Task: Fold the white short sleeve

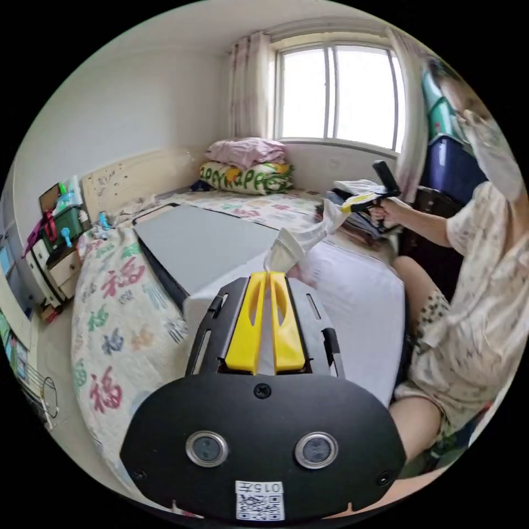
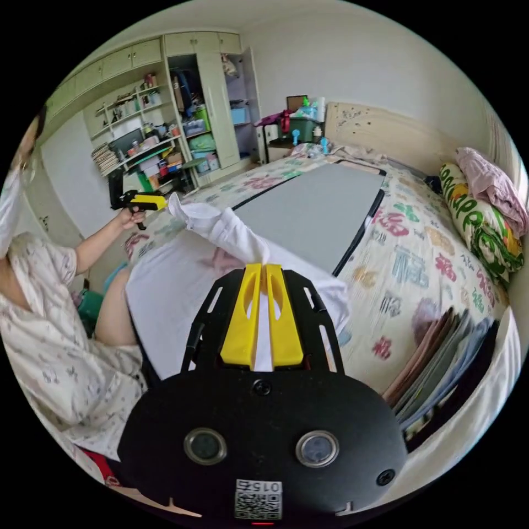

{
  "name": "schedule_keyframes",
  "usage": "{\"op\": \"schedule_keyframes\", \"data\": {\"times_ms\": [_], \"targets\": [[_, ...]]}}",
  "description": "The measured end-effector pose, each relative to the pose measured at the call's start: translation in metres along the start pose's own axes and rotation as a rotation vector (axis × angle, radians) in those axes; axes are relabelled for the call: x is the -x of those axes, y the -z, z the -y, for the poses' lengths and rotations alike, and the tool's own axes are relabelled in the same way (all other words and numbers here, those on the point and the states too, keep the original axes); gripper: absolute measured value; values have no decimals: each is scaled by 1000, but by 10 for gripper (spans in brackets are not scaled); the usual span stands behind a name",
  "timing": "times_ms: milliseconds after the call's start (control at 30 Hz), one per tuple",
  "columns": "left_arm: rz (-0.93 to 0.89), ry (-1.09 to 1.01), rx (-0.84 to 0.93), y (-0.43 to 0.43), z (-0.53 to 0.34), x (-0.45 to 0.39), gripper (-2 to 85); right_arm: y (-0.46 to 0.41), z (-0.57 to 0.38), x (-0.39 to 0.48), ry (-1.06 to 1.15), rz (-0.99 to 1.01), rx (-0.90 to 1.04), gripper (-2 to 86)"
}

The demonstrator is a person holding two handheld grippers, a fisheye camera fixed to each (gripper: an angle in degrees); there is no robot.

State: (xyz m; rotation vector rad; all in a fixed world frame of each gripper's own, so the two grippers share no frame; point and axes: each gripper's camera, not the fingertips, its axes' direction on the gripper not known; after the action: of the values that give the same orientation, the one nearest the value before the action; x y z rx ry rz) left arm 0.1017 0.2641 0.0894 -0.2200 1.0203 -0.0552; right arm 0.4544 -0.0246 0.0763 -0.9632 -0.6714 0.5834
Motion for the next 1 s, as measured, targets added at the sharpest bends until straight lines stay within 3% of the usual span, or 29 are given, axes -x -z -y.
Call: {"op": "schedule_keyframes", "data": {"times_ms": [67, 167, 300, 467, 600, 767, 1000], "targets": [[-151, -27, 94, -6, -55, -54, 4, 1, -69, 46, 3, 57, 119, -3], [-209, -38, 246, -25, -90, -101, 4, 3, -120, 87, 16, 133, 218, -3], [-140, -27, 270, -23, -95, -131, 5, 24, -132, 116, 29, 103, 243, -2], [-191, -78, 498, -38, -111, -157, 9, 53, -119, 124, 21, 125, 352, 0], [-172, 29, 370, 0, -119, -129, 31, 93, -94, 87, -136, 90, 232, 48], [151, 519, 118, 34, -139, -28, 92, 107, -47, -21, -506, 148, -8, 98], [196, 897, 85, -23, -194, 69, 159, 54, 24, -97, -739, 110, -58, 173]]}}
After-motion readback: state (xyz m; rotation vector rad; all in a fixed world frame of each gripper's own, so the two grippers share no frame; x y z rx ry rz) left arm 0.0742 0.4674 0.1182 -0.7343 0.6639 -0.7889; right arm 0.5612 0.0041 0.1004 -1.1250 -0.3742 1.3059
